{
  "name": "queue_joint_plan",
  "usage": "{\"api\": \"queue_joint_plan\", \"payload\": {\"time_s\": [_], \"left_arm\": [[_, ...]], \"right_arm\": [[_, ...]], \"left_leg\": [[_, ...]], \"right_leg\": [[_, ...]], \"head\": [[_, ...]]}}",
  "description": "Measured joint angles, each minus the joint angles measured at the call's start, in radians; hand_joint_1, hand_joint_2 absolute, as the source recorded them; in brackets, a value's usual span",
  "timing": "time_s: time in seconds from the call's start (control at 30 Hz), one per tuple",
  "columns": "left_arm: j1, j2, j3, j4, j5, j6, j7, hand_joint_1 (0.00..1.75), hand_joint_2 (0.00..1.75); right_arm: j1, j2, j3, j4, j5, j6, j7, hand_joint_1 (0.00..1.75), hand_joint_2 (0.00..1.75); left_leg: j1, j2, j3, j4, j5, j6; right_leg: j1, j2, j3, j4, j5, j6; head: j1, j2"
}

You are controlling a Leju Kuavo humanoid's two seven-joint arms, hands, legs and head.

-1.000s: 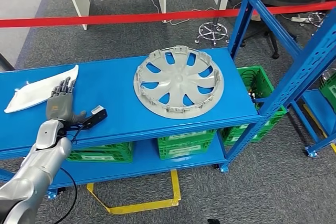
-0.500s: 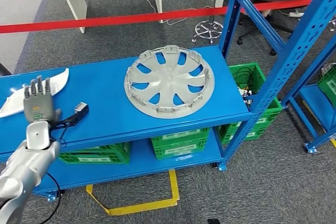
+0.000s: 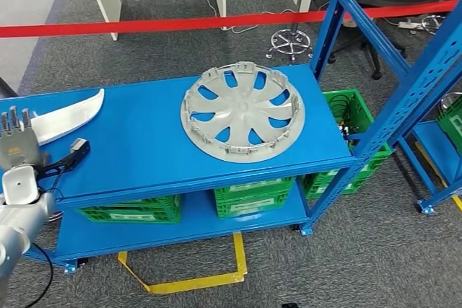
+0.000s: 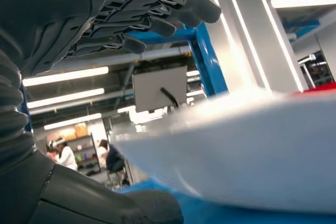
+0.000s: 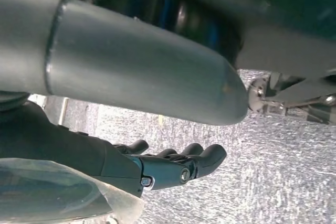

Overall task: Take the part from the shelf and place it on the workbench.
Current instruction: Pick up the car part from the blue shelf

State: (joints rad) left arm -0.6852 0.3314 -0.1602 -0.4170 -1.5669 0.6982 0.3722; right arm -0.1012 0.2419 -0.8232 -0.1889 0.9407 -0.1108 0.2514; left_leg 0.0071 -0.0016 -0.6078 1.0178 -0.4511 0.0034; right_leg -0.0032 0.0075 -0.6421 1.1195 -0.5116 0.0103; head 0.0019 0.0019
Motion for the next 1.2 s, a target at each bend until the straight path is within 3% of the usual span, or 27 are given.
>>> {"api": "queue_joint_plan", "payload": {"time_s": [0.07,0.17,0.23,0.27,0.37,0.4,0.43,0.47,0.53,0.57,0.6,0.73,0.8,0.87,0.9,0.93,0.97,1.03,1.07,1.1,1.2], "left_arm": [[-0.001,0.009,0.011,0.002,-0.002,0.000,0.001,0.00,1.75],[-0.007,0.022,0.031,0.025,0.006,-0.018,0.001,0.00,1.75],[-0.013,0.031,0.049,0.048,0.018,-0.038,-0.004,0.07,1.75],[-0.015,0.034,0.058,0.055,0.023,-0.045,-0.008,0.39,1.75],[-0.016,0.038,0.077,0.069,0.033,-0.051,-0.020,1.64,1.75],[-0.015,0.038,0.084,0.075,0.037,-0.052,-0.029,1.75,1.75],[-0.013,0.038,0.091,0.080,0.042,-0.052,-0.042,1.75,1.75],[-0.012,0.038,0.098,0.083,0.046,-0.050,-0.056,1.75,1.75],[-0.012,0.037,0.113,0.086,0.048,-0.043,-0.086,1.75,1.75],[-0.013,0.035,0.120,0.086,0.048,-0.039,-0.096,1.75,1.75],[-0.014,0.033,0.127,0.087,0.046,-0.038,-0.103,1.75,1.75],[-0.014,0.021,0.146,0.090,0.038,-0.057,-0.115,1.75,1.75],[-0.017,0.017,0.155,0.091,0.033,-0.064,-0.122,1.75,1.75],[-0.018,0.013,0.164,0.091,0.030,-0.068,-0.128,1.75,1.75],[-0.018,0.011,0.167,0.091,0.029,-0.069,-0.130,1.75,1.75],[-0.018,0.009,0.169,0.092,0.029,-0.069,-0.130,1.75,1.75],[-0.018,0.007,0.170,0.092,0.029,-0.070,-0.131,1.75,1.75],[-0.018,0.005,0.175,0.092,0.028,-0.069,-0.131,1.75,1.75],[-0.018,0.004,0.179,0.092,0.028,-0.068,-0.131,1.75,1.75],[-0.018,0.003,0.183,0.092,0.027,-0.066,-0.131,1.75,1.75],[-0.016,0.001,0.193,0.093,0.027,-0.051,-0.140,1.75,1.75]], "right_arm": [[-0.002,0.000,0.000,0.000,0.002,0.001,0.001,0.00,0.00],[-0.001,0.000,0.000,0.000,0.010,0.001,0.003,0.00,0.00],[-0.001,0.000,0.000,0.000,0.014,-0.001,0.000,0.00,0.00],[-0.002,0.000,0.000,0.000,0.015,-0.001,-0.002,0.00,0.00],[-0.002,0.000,0.000,0.000,0.016,-0.001,-0.004,0.00,0.00],[-0.002,0.000,0.000,0.000,0.017,-0.001,-0.005,0.00,0.00],[-0.002,0.000,-0.001,0.000,0.017,-0.001,-0.006,0.00,0.00],[-0.002,0.000,-0.001,0.000,0.018,-0.002,-0.008,0.00,0.00],[-0.003,0.000,-0.003,0.000,0.019,-0.003,-0.012,0.00,0.00],[-0.004,0.000,-0.005,0.000,0.020,-0.003,-0.014,0.00,0.00],[-0.004,0.000,-0.006,0.000,0.020,-0.004,-0.014,0.00,0.00],[-0.003,0.000,-0.009,0.000,0.025,-0.004,-0.014,0.00,0.00],[-0.004,0.000,-0.013,0.000,0.029,-0.004,-0.013,0.00,0.00],[-0.003,0.000,-0.016,0.000,0.031,-0.004,-0.012,0.00,0.00],[-0.002,0.000,-0.017,0.000,0.031,-0.004,-0.011,0.00,0.00],[-0.002,0.000,-0.019,0.000,0.032,-0.004,-0.011,0.00,0.00],[-0.002,0.000,-0.020,0.000,0.032,-0.004,-0.010,0.00,0.00],[-0.003,0.000,-0.023,0.000,0.032,-0.004,-0.009,0.00,0.00],[-0.004,0.000,-0.024,0.000,0.032,-0.004,-0.008,0.00,0.00],[-0.004,0.000,-0.024,0.000,0.032,-0.005,-0.007,0.00,0.00],[-0.002,0.000,-0.025,0.000,0.032,-0.005,-0.004,0.00,0.00]], "left_leg": [[-0.003,-0.002,-0.005,0.006,-0.001,-0.009],[-0.001,-0.002,-0.009,0.010,-0.002,-0.024],[0.001,-0.001,-0.024,0.049,-0.031,-0.033],[0.002,-0.001,-0.036,0.080,-0.052,-0.037],[0.003,-0.001,-0.104,0.233,-0.119,-0.043],[0.003,-0.001,-0.121,0.271,-0.127,-0.044],[0.003,-0.001,-0.122,0.273,-0.115,-0.044],[0.004,-0.001,-0.105,0.236,-0.086,-0.042],[0.003,-0.001,-0.047,0.110,-0.020,-0.037],[0.001,-0.001,-0.023,0.056,-0.004,-0.034],[-0.001,-0.001,-0.010,0.025,0.000,-0.030],[0.001,0.000,-0.004,0.004,-0.004,-0.010],[0.005,0.001,-0.002,-0.001,-0.001,0.001],[0.003,0.001,-0.002,-0.001,-0.002,0.006],[0.003,0.001,-0.002,-0.001,-0.002,0.006],[0.002,0.001,-0.002,-0.001,-0.002,0.007],[0.002,0.001,-0.001,0.000,-0.003,0.007],[0.001,0.000,0.002,0.001,-0.005,0.004],[0.000,0.000,0.001,0.004,-0.007,0.002],[-0.002,0.000,-0.001,0.005,-0.007,-0.002],[-0.002,-0.001,-0.004,0.005,-0.004,-0.015]], "right_leg": [[0.001,0.001,0.039,-0.074,0.015,-0.007],[0.001,0.004,0.047,-0.088,0.013,-0.018],[-0.003,0.004,0.049,-0.093,0.017,-0.029],[-0.003,0.004,0.050,-0.093,0.018,-0.032],[-0.001,0.004,0.051,-0.093,0.016,-0.035],[0.000,0.003,0.051,-0.093,0.016,-0.036],[0.000,0.003,0.052,-0.093,0.015,-0.036],[0.000,0.004,0.053,-0.092,0.015,-0.036],[0.002,0.005,0.055,-0.092,0.013,-0.033],[0.004,0.006,0.053,-0.091,0.012,-0.031],[0.005,0.006,0.051,-0.090,0.012,-0.028],[0.008,0.005,0.039,-0.082,0.000,-0.013],[0.008,0.003,0.002,-0.007,-0.047,-0.004],[0.006,0.002,-0.060,0.123,-0.101,0.001],[0.006,0.002,-0.082,0.167,-0.110,0.002],[0.006,0.001,-0.090,0.178,-0.102,0.002],[0.006,0.001,-0.079,0.150,-0.077,0.000],[0.006,0.001,-0.017,0.019,-0.010,-0.005],[0.007,0.002,0.013,-0.040,0.010,-0.008],[0.008,0.002,0.033,-0.078,0.019,-0.010],[0.009,0.003,0.045,-0.096,0.021,-0.017]], "head": [[-0.002,0.000],[-0.002,0.000],[-0.006,0.000],[-0.008,0.000],[-0.009,0.000],[-0.009,0.000],[-0.009,0.000],[-0.009,0.000],[-0.009,0.000],[-0.009,0.000],[-0.008,0.000],[-0.006,0.000],[-0.003,0.000],[-0.002,0.000],[-0.002,0.000],[-0.002,0.000],[-0.002,0.000],[-0.002,0.000],[-0.002,0.000],[-0.003,0.000],[-0.003,0.000]]}}
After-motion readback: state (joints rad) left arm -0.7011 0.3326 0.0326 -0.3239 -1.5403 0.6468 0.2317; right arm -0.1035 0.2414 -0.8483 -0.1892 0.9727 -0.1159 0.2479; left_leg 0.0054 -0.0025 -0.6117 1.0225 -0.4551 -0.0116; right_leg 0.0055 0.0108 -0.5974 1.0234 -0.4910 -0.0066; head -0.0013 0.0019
